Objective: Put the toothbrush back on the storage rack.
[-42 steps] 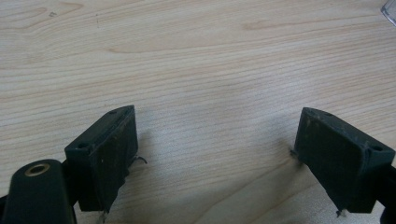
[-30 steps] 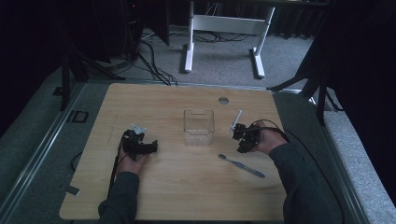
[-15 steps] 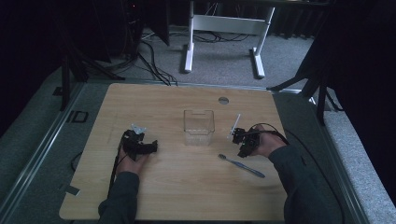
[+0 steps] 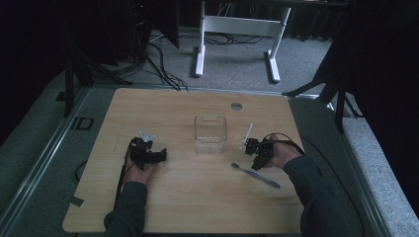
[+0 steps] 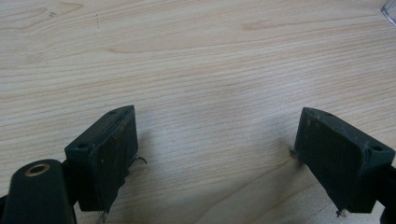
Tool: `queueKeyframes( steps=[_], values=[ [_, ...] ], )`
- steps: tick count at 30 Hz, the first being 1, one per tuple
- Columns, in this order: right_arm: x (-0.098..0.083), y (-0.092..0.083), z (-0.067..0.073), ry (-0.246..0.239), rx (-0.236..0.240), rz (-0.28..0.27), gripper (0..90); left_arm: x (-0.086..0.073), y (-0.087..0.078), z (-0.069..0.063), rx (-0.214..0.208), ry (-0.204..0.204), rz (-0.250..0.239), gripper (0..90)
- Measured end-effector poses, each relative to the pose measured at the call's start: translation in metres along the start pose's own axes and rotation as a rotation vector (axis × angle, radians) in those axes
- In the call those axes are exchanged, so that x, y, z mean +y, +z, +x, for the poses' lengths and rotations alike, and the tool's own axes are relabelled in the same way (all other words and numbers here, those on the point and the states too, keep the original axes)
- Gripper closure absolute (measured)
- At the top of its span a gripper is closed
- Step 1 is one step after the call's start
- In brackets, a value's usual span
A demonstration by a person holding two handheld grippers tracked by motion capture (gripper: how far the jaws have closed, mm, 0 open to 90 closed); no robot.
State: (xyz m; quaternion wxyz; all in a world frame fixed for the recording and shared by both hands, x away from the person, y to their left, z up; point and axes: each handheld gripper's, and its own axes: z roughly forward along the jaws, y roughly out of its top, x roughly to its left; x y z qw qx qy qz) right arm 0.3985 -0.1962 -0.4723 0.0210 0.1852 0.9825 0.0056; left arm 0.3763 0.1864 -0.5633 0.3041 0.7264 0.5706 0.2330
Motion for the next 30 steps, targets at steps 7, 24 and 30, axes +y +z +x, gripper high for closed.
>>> queueKeyframes(
  steps=[7,24,30],
  values=[
    [-0.002,0.008,0.003,0.004,0.008,0.016,67.3,0.000,0.000,0.000,0.000,0.000,0.000,13.7],
    [0.001,0.021,0.010,-0.003,0.015,0.038,69.2,0.000,0.000,0.000,0.000,0.000,0.000,13.7],
    [0.001,0.026,0.009,0.002,0.019,0.051,69.2,0.000,0.000,0.000,0.000,0.000,0.000,13.7]
  ],
)
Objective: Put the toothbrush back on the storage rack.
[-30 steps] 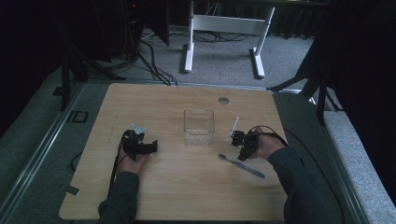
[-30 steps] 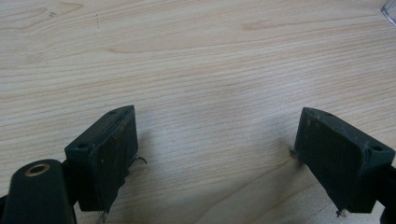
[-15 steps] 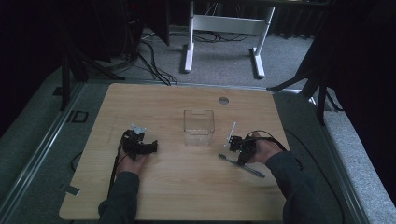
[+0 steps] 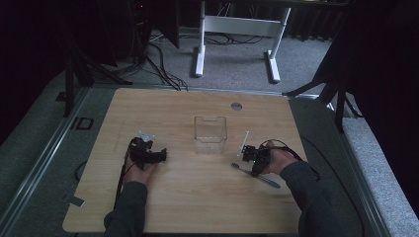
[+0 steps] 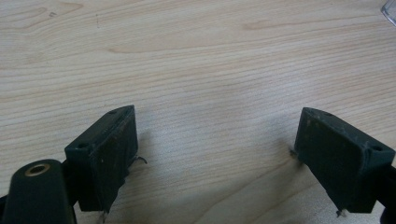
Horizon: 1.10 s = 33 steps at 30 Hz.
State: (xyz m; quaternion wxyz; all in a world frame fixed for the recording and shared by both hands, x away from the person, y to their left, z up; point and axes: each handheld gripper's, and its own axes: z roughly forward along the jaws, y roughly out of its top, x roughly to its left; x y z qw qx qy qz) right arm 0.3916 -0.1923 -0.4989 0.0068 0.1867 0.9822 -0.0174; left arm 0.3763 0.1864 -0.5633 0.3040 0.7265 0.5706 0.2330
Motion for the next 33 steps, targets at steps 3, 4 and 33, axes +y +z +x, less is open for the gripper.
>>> queueKeyframes(
  steps=[3,4,33],
  values=[
    [0.000,0.002,0.000,0.003,0.003,-0.001,69.3,0.000,0.000,0.000,0.000,0.000,0.000,13.8],
    [0.000,0.002,-0.001,0.006,0.004,-0.003,69.4,0.000,0.000,0.000,0.000,0.000,0.000,13.8],
    [0.000,0.012,-0.003,0.017,0.011,-0.006,72.3,0.000,0.000,0.000,0.000,0.000,0.000,13.7]
  ],
)
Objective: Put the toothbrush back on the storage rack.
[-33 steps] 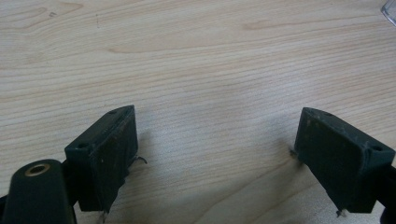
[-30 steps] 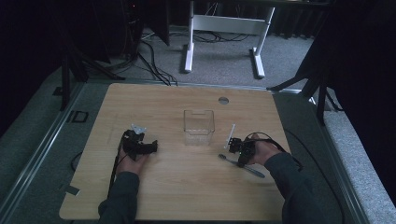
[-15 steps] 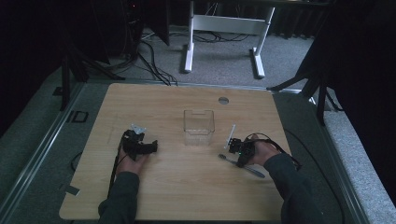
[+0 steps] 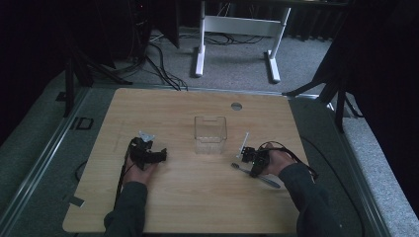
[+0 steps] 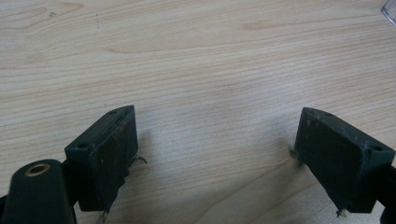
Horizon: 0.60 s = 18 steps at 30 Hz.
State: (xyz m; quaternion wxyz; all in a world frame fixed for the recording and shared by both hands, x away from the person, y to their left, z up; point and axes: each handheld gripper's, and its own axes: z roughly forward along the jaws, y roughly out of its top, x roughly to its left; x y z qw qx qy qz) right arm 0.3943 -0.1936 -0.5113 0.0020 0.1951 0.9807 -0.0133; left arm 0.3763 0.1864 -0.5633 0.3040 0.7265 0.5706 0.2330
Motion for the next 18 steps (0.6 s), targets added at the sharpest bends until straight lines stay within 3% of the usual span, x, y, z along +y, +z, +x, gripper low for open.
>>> queueKeyframes(
  steps=[18],
  values=[
    [0.0008,0.0045,-0.0005,-0.003,-0.015,0.017,77.4,0.0000,0.0000,0.0000,0.000,0.000,0.000,13.7]
  ],
)
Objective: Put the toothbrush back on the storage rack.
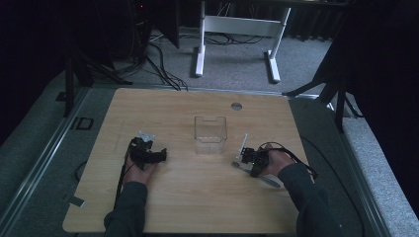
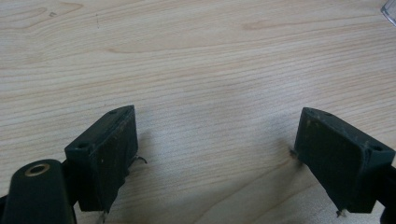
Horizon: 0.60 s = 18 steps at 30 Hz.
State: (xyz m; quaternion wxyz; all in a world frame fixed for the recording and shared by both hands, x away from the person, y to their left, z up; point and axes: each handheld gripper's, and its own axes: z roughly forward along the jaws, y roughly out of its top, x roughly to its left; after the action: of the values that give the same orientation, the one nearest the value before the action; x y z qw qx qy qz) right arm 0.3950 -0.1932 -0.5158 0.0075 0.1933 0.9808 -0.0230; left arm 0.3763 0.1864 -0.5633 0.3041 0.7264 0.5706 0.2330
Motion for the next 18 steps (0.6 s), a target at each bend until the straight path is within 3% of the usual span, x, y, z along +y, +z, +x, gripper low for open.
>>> queueKeyframes(
  steps=[18],
  values=[
    [-0.009,-0.014,-0.005,0.026,0.016,-0.085,77.9,0.000,0.000,0.000,0.000,-0.002,-0.001,13.7]
  ],
)
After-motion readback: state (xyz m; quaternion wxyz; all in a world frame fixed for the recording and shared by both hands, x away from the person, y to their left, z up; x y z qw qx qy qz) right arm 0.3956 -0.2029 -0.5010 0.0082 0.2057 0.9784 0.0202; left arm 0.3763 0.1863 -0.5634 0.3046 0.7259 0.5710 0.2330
